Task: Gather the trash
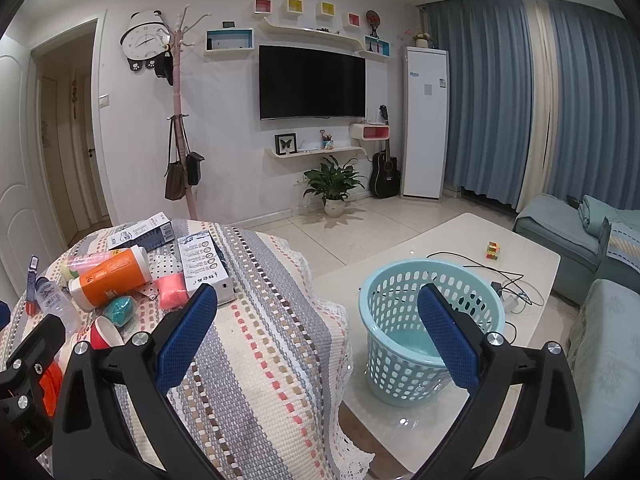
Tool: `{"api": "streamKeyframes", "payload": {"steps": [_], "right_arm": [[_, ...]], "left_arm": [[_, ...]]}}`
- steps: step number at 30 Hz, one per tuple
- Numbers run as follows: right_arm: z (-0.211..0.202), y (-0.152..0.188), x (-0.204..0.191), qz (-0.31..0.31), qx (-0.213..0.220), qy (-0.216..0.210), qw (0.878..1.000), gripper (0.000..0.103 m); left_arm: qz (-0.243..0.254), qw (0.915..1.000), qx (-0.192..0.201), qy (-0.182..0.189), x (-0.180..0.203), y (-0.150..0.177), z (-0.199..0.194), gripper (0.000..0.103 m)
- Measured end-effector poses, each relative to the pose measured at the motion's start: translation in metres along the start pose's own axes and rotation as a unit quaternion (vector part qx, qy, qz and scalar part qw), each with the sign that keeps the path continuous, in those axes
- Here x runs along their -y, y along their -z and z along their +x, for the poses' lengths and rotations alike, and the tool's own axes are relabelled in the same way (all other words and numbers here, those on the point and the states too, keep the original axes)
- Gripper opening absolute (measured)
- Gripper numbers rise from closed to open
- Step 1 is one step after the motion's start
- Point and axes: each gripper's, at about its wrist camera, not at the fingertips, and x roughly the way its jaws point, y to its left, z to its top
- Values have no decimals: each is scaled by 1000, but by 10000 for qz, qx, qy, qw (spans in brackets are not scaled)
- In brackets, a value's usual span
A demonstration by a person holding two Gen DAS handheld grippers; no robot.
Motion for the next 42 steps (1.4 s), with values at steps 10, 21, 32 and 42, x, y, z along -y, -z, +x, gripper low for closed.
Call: {"api": "streamKeyframes", "payload": {"steps": [10, 21, 32, 42], "right_arm": [[1, 0, 5, 19, -28, 18, 10000, 95], [5, 2, 7, 86, -87, -10, 9999, 95], [17, -5, -13, -246, -144, -579, 9979, 86], [78, -26, -51, -759, -575, -1480, 9844, 74]], "left_arm": [[-9, 10000, 0, -5, 0, 0, 0, 96], [13, 10000, 38, 21, 4, 5, -1, 96], [-299, 9988, 239, -305, -28, 4, -20, 96], [-1057, 9924, -599, -196, -122, 22, -17, 96]]}}
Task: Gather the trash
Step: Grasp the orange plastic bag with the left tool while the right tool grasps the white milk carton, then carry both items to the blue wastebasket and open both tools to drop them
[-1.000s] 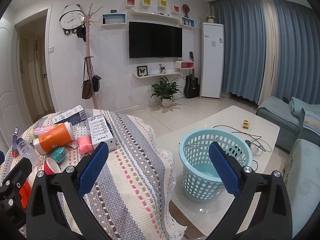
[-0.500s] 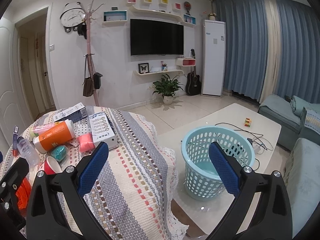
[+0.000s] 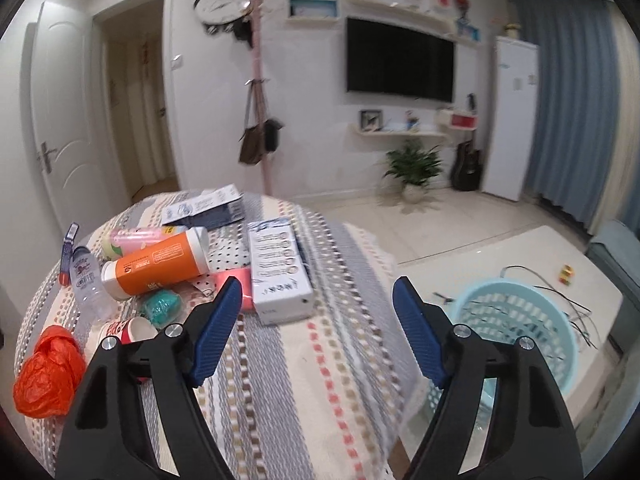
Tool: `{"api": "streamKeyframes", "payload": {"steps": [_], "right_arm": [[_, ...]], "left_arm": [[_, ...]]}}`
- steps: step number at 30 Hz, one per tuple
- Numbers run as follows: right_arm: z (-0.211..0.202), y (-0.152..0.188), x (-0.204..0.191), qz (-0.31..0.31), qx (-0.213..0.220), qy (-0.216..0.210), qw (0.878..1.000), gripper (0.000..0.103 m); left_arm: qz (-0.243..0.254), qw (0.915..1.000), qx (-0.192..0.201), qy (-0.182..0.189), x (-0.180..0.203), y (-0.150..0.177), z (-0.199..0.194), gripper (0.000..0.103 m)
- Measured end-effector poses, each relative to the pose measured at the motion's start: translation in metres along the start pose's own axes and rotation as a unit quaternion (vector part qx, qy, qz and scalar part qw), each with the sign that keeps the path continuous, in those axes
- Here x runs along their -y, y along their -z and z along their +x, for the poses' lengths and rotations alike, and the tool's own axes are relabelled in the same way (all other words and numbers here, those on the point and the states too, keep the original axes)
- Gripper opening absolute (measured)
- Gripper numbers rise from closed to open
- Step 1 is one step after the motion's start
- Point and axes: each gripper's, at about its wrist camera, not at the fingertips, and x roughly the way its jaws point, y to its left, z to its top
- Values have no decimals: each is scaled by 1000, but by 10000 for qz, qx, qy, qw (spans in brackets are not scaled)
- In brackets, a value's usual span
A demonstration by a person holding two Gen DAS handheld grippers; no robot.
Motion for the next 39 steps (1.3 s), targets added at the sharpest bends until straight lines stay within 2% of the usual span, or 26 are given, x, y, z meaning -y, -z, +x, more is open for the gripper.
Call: {"api": "streamKeyframes", "payload": {"steps": [4, 8, 11, 17, 18, 23, 27, 28, 30, 39], "right_arm": [[43, -11, -6, -122, -452, -271, 9985, 74], [79, -16, -7, -129, -875, -377, 9954, 74], [98, -17, -9, -202, -1099, -472, 9926, 74], [124, -19, -13, -354, -1391, -451, 9886, 74], [128, -20, -13, -335, -1440, -521, 9876, 74], [143, -23, -18, -314, -1619, -646, 9842, 74], [155, -22, -22, -306, -1773, -594, 9819, 74], [156, -23, -21, -273, -1767, -626, 9819, 71], [156, -24, -20, -260, -1727, -687, 9822, 57], [117, -41, -6, -87, -1066, -678, 9920, 55]], "left_arm": [[-239, 9986, -421, 204, -28, 8, 17, 96], [-637, 9926, -913, 475, -45, 14, 42, 94], [-649, 9903, -1144, 449, -46, 18, 59, 92], [-596, 9850, -1553, 458, -41, 25, 84, 77], [-596, 9848, -1561, 467, -41, 26, 85, 76], [-486, 9865, -1517, 384, -39, 23, 88, 54], [-465, 9881, -1415, 383, -39, 19, 86, 43], [-435, 9889, -1368, 375, -39, 17, 84, 41], [-393, 9902, -1288, 368, -37, 15, 80, 39], [-168, 9954, -669, 669, -12, -19, 55, 37]]}}
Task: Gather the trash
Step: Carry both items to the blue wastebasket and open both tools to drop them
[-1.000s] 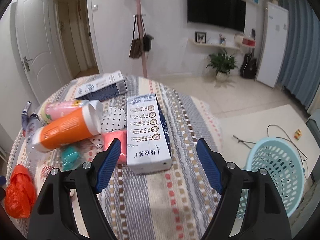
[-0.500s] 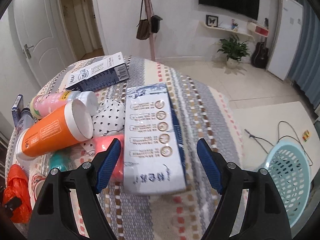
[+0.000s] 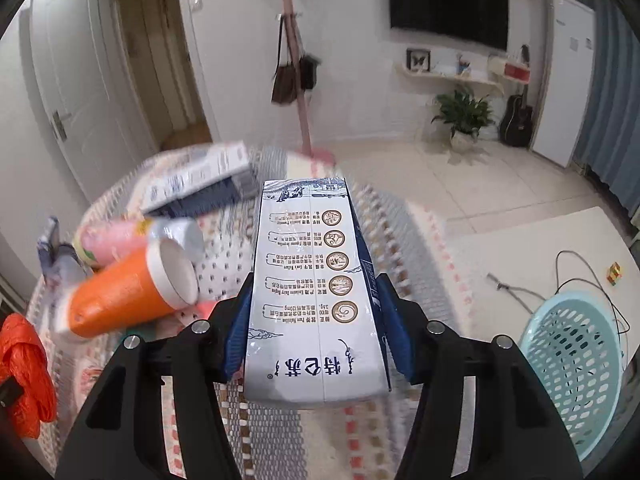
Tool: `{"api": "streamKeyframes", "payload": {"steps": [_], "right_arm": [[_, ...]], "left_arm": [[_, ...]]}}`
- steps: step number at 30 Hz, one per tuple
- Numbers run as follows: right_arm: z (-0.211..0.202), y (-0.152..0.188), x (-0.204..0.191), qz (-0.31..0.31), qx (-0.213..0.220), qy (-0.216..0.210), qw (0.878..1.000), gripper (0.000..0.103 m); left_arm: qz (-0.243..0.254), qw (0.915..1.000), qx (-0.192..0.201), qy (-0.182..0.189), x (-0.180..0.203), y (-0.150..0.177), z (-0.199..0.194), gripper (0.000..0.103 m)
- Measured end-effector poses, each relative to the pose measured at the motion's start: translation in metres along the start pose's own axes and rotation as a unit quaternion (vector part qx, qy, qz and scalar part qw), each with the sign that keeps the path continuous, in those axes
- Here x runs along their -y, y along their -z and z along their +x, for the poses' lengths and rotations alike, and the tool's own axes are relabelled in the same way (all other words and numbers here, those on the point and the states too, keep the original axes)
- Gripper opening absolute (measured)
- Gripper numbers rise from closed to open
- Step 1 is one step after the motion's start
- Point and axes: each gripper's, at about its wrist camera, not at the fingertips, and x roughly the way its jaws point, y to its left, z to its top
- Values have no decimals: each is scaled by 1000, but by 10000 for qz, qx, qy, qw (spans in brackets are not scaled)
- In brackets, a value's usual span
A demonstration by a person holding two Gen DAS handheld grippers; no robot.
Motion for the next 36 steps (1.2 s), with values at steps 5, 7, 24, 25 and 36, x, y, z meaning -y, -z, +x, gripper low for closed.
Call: {"api": "streamKeyframes", "payload": {"steps": [5, 7, 24, 25, 36], "right_arm": [[-45, -5, 27, 241, 523, 107, 9983, 55], [-63, -4, 39, 339, 700, 226, 9967, 55], [-136, 67, 215, 1963, 910, 1645, 9624, 55], [-132, 75, 226, 2108, 797, 1717, 9590, 55], [-85, 155, 274, 2855, -404, 1995, 9365, 55]], "left_arm": [[418, 9980, 243, 407, 44, -30, 0, 37], [652, 9959, 310, 554, 69, -41, 5, 37], [1812, 9616, -261, 2045, 287, -55, 111, 37], [1841, 9599, -359, 2082, 296, -53, 121, 37], [2258, 9366, -1634, 2122, 368, 10, 225, 37]]}}
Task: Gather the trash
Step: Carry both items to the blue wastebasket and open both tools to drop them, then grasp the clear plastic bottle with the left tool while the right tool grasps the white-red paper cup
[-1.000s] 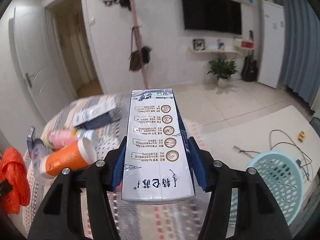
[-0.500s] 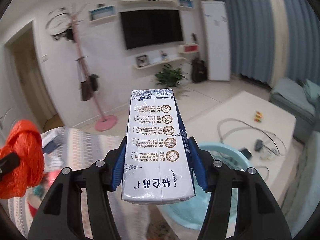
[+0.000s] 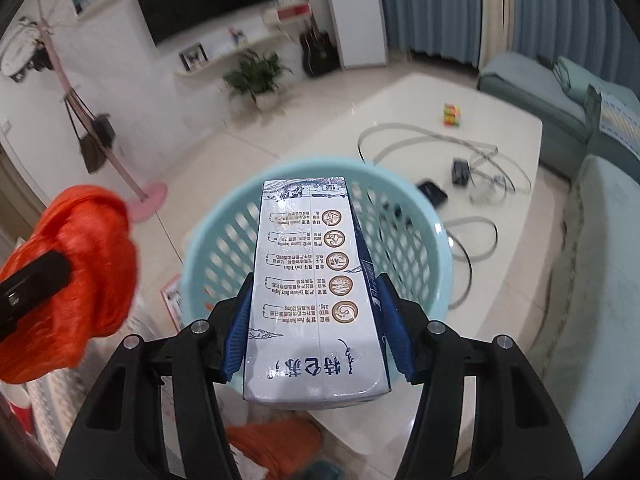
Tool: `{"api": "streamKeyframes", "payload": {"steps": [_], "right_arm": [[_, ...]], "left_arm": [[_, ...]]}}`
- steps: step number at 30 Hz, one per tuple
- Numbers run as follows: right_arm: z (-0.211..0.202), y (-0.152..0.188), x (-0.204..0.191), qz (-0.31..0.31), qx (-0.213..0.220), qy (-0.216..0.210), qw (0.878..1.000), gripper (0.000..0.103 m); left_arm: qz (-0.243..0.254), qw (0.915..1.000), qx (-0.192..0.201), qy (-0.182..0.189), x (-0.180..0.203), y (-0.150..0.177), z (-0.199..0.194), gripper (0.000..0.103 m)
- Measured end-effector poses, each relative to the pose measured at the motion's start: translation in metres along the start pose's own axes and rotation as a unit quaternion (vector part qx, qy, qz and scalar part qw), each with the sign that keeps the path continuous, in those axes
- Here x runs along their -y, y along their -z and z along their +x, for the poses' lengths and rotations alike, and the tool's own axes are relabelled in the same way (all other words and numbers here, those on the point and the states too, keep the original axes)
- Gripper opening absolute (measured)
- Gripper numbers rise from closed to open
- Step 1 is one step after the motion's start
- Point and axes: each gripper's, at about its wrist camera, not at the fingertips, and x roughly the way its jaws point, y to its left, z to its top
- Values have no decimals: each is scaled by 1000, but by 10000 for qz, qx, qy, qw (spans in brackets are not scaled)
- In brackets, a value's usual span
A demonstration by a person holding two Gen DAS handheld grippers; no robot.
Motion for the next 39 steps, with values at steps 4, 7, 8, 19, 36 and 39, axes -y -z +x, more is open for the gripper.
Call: {"api": "streamKeyframes", "payload": {"steps": [4, 7, 8, 19, 36, 39], "right_arm": [[11, 9, 7, 24, -232, 128, 9996, 56], [16, 10, 17, 127, -333, 151, 9993, 56], [16, 9, 21, 186, -355, 120, 9991, 57], [-12, 2, 30, 351, -22, -26, 9994, 61], [-94, 7, -72, -706, 936, -741, 9903, 61], [-111, 14, -101, -971, 1104, -978, 9843, 61]], "left_arm": [[-45, 9994, -331, -20, 2, 6, 32, 38], [-35, 9989, -464, 49, 6, 14, 40, 43], [-50, 9990, -429, 61, 8, 13, 38, 45], [29, 9997, 70, 237, 18, 11, -4, 57], [-210, 9909, 1324, -134, -17, 32, -133, 55], [-329, 9866, 1555, -373, -34, 42, -164, 55]]}}
